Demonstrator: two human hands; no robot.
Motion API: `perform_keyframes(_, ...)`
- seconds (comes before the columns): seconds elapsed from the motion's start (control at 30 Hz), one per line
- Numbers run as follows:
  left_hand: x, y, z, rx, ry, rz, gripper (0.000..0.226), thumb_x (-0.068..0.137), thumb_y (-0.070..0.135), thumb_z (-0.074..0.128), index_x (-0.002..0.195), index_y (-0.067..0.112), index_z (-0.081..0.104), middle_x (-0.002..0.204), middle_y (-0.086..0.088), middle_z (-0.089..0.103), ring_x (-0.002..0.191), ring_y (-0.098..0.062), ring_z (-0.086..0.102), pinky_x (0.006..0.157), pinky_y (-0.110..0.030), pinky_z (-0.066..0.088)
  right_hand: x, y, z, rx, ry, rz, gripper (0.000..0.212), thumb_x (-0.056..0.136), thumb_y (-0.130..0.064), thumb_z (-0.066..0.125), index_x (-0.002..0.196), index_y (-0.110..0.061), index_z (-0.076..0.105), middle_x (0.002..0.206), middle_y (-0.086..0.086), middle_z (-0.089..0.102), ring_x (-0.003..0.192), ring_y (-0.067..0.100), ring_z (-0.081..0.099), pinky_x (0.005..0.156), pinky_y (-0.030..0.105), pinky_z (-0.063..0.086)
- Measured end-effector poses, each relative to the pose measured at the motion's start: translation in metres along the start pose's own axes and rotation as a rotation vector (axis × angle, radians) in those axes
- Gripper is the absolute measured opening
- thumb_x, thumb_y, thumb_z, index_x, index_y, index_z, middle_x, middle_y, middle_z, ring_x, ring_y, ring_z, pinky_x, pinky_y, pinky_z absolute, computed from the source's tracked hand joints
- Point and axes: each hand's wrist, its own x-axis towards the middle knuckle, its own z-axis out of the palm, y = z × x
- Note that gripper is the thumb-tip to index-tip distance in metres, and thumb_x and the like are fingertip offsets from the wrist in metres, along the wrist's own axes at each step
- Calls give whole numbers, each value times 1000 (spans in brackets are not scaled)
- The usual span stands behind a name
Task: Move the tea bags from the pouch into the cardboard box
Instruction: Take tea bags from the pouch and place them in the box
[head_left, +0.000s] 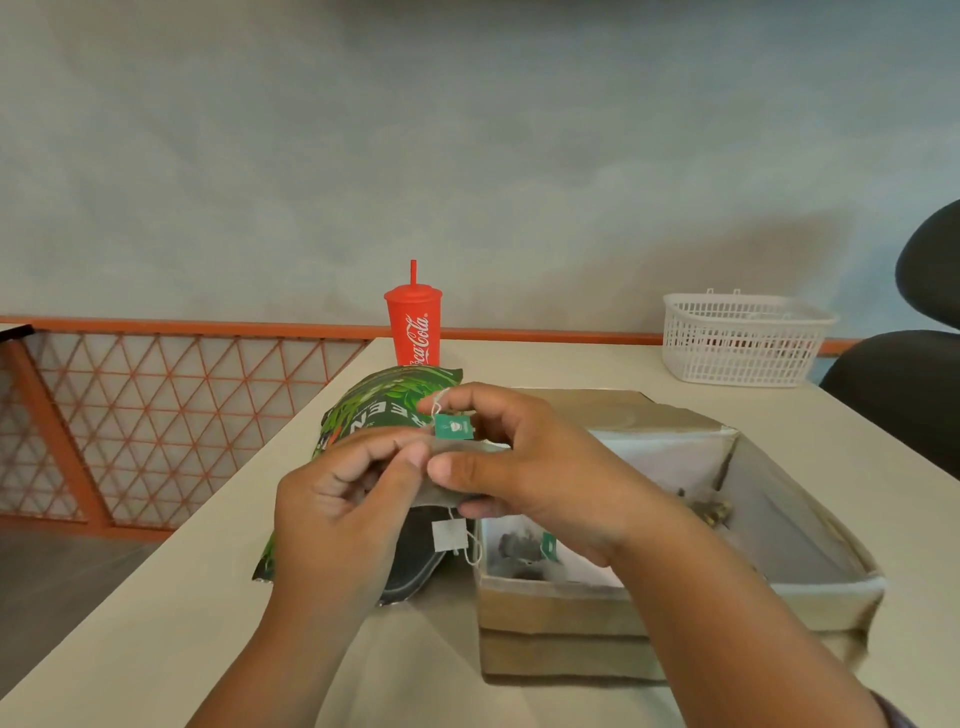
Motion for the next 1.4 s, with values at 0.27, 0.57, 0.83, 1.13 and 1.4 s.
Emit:
perform_keyframes(0.27, 1, -5, -4, 76, 10, 56, 26, 70, 37, 60, 94, 31, 68, 92, 13, 68, 80, 1, 62, 68, -6, 47, -11, -11, -34, -138, 174, -91, 18, 82, -4, 64, 86, -22, 60, 90, -1, 63, 71, 7, 63, 61, 16, 50)
perform_keyframes(0.57, 11, -27, -18, 721, -101, 259, 21, 71, 29, 57, 74, 15, 72, 105, 8, 52, 97, -24, 49, 75, -17, 33, -21, 1, -78, -634, 192, 159, 17, 79, -9, 65, 91, -22, 61, 91, 1, 66, 80, 19, 67, 79, 36, 56)
perform_keyframes(0.83, 10, -37, -18, 827, -173, 203, 24, 68, 18, 63, 87, 9, 75, 110, -8, 63, 97, -28, 47, 78, -36, 39, -12, 23, -64, -901, -229, 506, 42, 83, -5, 61, 117, -29, 58, 116, 2, 57, 92, 20, 65, 82, 32, 55)
perform_keyframes(1.13, 10, -37, -17, 869, -122, 199, 23, 69, 15, 65, 88, 4, 74, 107, -11, 63, 94, -38, 53, 77, -38, 39, -10, 24, -76, -921, 128, 320, 39, 85, -9, 58, 119, -28, 56, 117, -7, 53, 92, 10, 52, 65, 16, 40)
perform_keyframes(1.4, 11, -39, -19, 866, -114, 193, 41, 72, -12, 65, 110, 2, 66, 117, -14, 59, 105, -32, 46, 81, -38, 38, -10, 17, -74, -899, 128, 254, 34, 90, -18, 56, 122, -29, 55, 123, -5, 55, 96, 7, 49, 74, 17, 38)
